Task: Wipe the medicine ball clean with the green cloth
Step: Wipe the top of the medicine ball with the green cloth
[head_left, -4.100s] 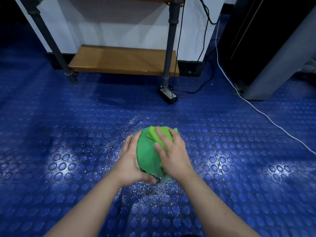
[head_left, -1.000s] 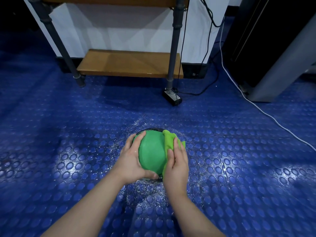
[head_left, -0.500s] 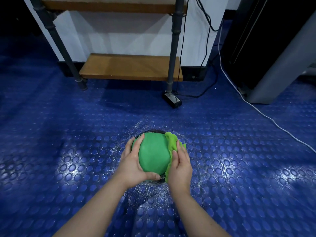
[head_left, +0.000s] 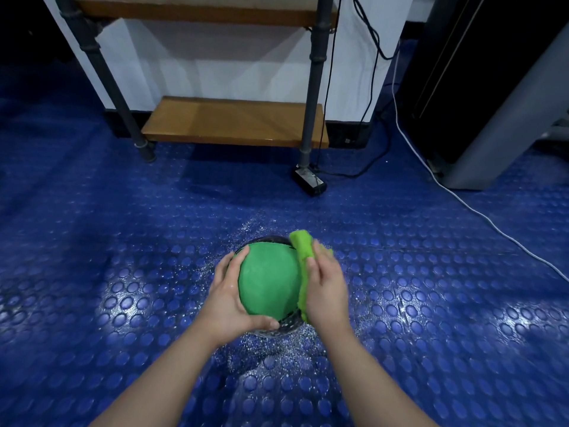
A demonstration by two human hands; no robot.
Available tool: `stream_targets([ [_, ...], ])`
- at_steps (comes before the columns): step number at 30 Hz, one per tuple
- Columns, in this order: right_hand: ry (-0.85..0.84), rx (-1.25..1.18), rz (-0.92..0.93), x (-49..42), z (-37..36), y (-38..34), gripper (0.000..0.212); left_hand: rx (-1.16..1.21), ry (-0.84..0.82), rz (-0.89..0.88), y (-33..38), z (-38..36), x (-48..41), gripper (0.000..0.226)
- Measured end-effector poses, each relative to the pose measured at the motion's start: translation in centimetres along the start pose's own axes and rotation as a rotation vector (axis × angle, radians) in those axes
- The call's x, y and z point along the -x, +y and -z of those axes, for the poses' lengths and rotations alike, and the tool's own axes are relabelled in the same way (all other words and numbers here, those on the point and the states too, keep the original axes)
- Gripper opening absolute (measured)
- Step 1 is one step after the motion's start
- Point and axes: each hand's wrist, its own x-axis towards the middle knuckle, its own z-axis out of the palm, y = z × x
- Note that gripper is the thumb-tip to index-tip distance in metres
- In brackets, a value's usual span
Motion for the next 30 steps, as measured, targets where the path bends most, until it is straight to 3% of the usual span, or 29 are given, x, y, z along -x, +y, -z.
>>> stream_targets([
  [3,-0.128,0.239,0.074,0.2,-1.3,0.0,0.046,0.021,0.001,-0.003,-0.3,-0.1,0.1,0.136],
  [9,-0.126,0.077,-0.225,-3.5,0.0,-0.7,0.038,0.013,0.007,0.005,-0.2,-0.1,0.3,0.135],
  [15,-0.004,0.043,-0.048,0.6,-0.1,-1.2,0.037,-0.001,0.011,0.013,0.0,-0.1,0.0,0.137],
  [20,0.024,0.028,-0.024,3.3,0.9,-0.4,0.039,-0.040,-0.035,-0.004,0.5,-0.4,-0.4,0.142],
  [25,-0.170,0.062,-0.056,3.3,3.0,0.1,0.040,-0.076,-0.061,0.004,0.8,-0.4,-0.8,0.144],
  [28,-0.303,-0.384,-0.264,1.4,4.4,0.0,0.039,-0.023,-0.048,0.017,0.8,-0.1,-0.9,0.142],
  [30,-0.288,-0.578,-0.343,0.6,4.8,0.4,0.054,0.013,-0.038,0.026,0.7,0.2,-0.8,0.139],
])
